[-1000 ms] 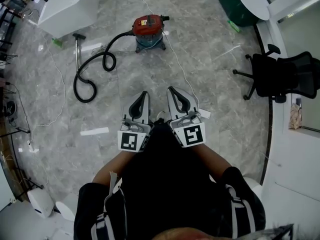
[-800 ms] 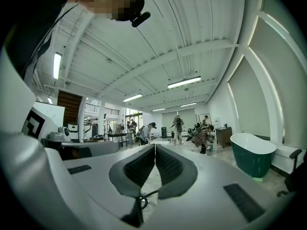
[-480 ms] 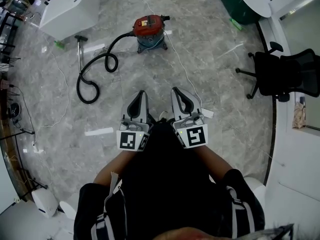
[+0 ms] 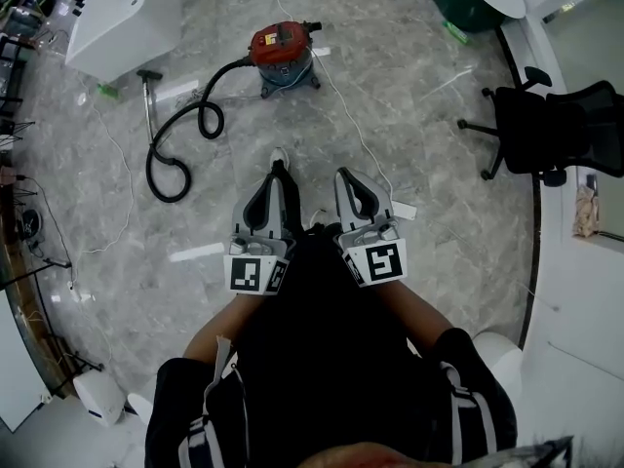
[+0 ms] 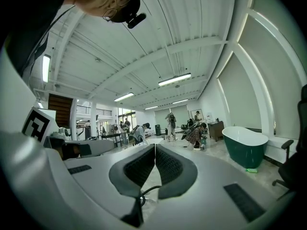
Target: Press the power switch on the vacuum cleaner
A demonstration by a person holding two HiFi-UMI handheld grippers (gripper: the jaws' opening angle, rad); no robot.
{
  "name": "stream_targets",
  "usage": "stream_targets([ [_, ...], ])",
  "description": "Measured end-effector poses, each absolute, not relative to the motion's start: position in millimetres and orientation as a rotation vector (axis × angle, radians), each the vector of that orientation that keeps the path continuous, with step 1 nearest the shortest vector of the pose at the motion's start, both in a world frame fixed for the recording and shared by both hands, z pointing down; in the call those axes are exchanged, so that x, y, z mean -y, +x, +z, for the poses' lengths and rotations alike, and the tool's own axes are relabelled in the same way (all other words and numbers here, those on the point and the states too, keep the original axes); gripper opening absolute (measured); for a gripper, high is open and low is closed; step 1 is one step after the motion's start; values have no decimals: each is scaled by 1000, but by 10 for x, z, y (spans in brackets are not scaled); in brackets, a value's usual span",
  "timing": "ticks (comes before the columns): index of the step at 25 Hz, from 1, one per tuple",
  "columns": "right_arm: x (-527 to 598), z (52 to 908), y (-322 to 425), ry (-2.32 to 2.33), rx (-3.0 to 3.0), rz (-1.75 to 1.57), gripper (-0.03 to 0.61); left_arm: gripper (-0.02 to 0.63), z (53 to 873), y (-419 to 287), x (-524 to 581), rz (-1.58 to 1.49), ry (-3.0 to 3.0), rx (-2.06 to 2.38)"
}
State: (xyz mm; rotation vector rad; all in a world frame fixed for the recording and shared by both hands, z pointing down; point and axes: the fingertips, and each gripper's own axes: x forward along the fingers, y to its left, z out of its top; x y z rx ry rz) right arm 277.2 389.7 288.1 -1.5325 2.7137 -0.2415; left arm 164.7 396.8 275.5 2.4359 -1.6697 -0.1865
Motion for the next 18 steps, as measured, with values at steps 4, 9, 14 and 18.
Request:
stream_targets([
  [4, -3723, 2911, 2893, -1566, -2683, -259, 20, 18, 2738, 1765, -3809, -182, 2497, 1641],
  [9, -3417, 2935, 2879, -1601, -2680, -243, 20, 18, 2754, 1779, -3479, -196, 2523, 1603],
  [14, -2919, 2901, 2812, -1605, -2659, -198, 20, 18, 2758, 1735, -2973, -244, 2580, 1562],
  [18, -2372, 2895, 2753, -1625, -2632, -217, 20, 18, 2691, 1730, -2470, -271, 2634, 1518],
])
